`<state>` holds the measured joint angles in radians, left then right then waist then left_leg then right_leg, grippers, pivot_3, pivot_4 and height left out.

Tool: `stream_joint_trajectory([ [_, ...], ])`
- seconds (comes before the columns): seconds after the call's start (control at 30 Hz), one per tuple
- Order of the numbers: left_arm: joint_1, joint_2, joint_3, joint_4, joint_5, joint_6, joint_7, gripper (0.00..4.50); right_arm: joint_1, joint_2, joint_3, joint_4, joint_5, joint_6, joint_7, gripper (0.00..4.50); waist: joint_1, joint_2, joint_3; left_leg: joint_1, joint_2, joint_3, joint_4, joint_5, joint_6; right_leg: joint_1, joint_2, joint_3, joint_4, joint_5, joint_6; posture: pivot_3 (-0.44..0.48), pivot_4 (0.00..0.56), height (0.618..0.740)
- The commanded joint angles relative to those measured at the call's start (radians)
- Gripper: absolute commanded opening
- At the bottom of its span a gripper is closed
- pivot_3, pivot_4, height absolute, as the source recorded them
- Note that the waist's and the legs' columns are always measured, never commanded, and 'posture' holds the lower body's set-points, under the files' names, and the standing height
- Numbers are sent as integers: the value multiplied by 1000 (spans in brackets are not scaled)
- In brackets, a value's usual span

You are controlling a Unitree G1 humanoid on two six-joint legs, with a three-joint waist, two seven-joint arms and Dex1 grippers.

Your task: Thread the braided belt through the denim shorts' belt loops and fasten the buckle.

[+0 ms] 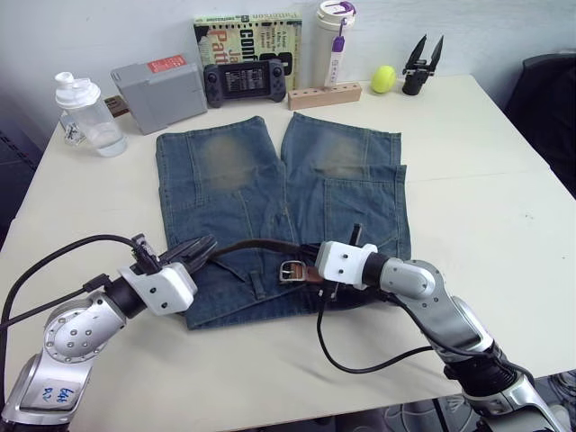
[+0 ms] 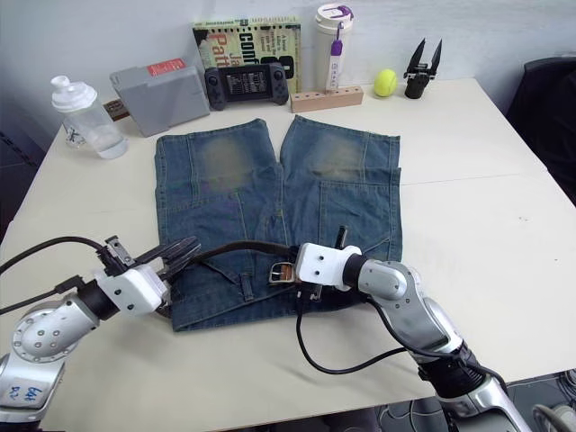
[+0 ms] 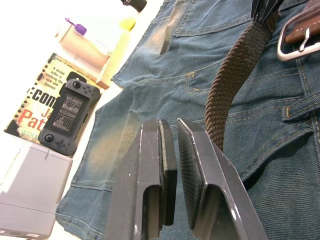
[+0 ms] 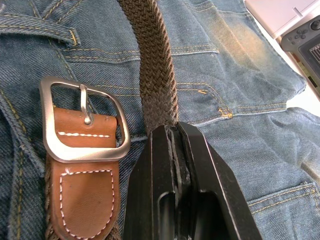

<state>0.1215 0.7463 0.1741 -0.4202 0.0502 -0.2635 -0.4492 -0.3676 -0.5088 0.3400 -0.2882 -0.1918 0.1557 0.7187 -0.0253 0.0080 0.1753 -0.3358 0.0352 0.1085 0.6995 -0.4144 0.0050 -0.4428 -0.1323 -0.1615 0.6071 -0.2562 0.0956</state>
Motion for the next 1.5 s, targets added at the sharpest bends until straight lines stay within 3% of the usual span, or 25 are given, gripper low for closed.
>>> stream_joint_trajectory([
  [0.03, 21, -23, 56, -54, -15, 11, 6, 1116, -3, 5, -18, -49, 19, -8, 6, 0, 0, 0, 0, 0, 0, 0, 0, 0, 0, 0, 0, 0, 0, 0, 0, 0, 150, 722],
  [0.07, 34, -23, 59, -72, -55, 46, -13, 1116, -7, 5, -15, -54, 12, -14, 3, 0, 0, 0, 0, 0, 0, 0, 0, 0, 0, 0, 0, 0, 0, 0, 0, 0, 150, 722],
  [0.1, 47, -24, 66, -87, -88, 77, -25, 1623, -11, 6, -12, -58, 4, -24, -2, 0, 0, 0, 0, 0, 0, 0, 0, 0, 0, 0, 0, 0, 0, 0, 0, 0, 150, 722],
  [0.13, 58, -28, 80, -105, -131, 122, -32, 1779, -15, 6, -8, -61, -9, -40, -10, 0, -1, 0, 0, 0, 0, 0, 0, 0, 0, 0, 0, 0, 0, 0, 0, 0, 150, 722],
  [0.17, 64, -32, 90, -117, -159, 152, -36, 2385, -18, 6, -6, -63, -18, -50, -16, 0, -1, 0, 0, 0, 0, 0, 0, 0, 0, 0, 0, 0, 0, 0, 0, 0, 150, 722],
  [0.27, 96, -12, 148, -178, -316, 242, -77, 3337, -20, 5, 3, -67, -62, -94, -52, 0, -1, 0, 0, 0, 0, 0, 0, 0, 0, 0, 0, 0, 0, 0, 0, 0, 150, 722],
  [0.47, 88, 43, 280, -261, -718, 510, -114, 3337, -21, 19, 29, -67, -152, -175, -122, 0, 1, -1, -1, 0, 0, -2, 1, 0, 0, 0, -1, 0, 1, 0, 0, 0, 150, 722],
  [0.67, 79, 43, 298, -256, -776, 589, -104, 3337, 21, 65, -32, -98, 2, -10, -61, 0, -1, -2, -1, 0, 0, -9, 2, 0, 0, 0, -1, 1, 2, 0, 0, 0, 150, 722],
  [0.8, 67, 40, 300, -260, -817, 617, -92, 3371, -13, 54, -153, -108, 190, 176, 28, 1182, -1, -2, -1, 0, 0, -10, 2, 0, 0, 0, -1, 1, 2, 0, 0, 0, 150, 722],
  [0.83, 63, 37, 303, -263, -831, 628, -90, 3371, -22, 52, -173, -105, 222, 224, 50, 1739, 0, -2, -1, 0, 0, -10, 2, 0, 0, 0, 0, 0, 2, 0, 0, 0, 150, 722],
  [0.9, 57, 27, 305, -265, -882, 658, -88, 3371, -49, 38, -200, -72, 274, 294, 95, 2444, 1, -2, -1, 0, -1, -10, 2, 0, 0, 1, -1, 0, 2, 0, 0, 0, 150, 722],
  [1.0, 87, 19, 320, -279, -1042, 744, -88, 3371, -114, 16, -206, 6, 324, 365, 144, 3859, -1, -2, -1, 0, -1, -11, 2, 0, 0, 1, 0, 0, 2, 0, -1, 0, 150, 722],
  [1.07, 101, 5, 335, -282, -1145, 788, -53, 3371, -139, 0, -192, 48, 337, 370, 180, 4466, -2, -2, -1, 0, -1, -11, 2, 0, 0, 1, -1, 1, 2, 0, -1, 0, 150, 722],
  [1.27, 133, -13, 363, -319, -1260, 826, 5, 3371, -167, -17, -131, 142, 341, 347, 245, 4466, 1, -2, -1, 0, -2, -11, 3, 0, 0, 1, -1, 1, 3, 0, -1, 0, 150, 722],
  [1.37, 138, -20, 354, -344, -1257, 827, 30, 3371, -181, -11, -108, 183, 333, 349, 242, 3647, 0, -2, -1, 0, -2, -12, 4, 0, 0, 2, -1, 1, 3, 0, -1, 0, 150, 722],
  [1.5, 135, -23, 351, -356, -1252, 828, 53, 3371, -198, 2, -99, 228, 337, 355, 237, 1864, 0, -2, -1, 0, -2, -11, 4, 0, 0, 2, -1, 1, 3, 0, -1, 0, 150, 722],
])
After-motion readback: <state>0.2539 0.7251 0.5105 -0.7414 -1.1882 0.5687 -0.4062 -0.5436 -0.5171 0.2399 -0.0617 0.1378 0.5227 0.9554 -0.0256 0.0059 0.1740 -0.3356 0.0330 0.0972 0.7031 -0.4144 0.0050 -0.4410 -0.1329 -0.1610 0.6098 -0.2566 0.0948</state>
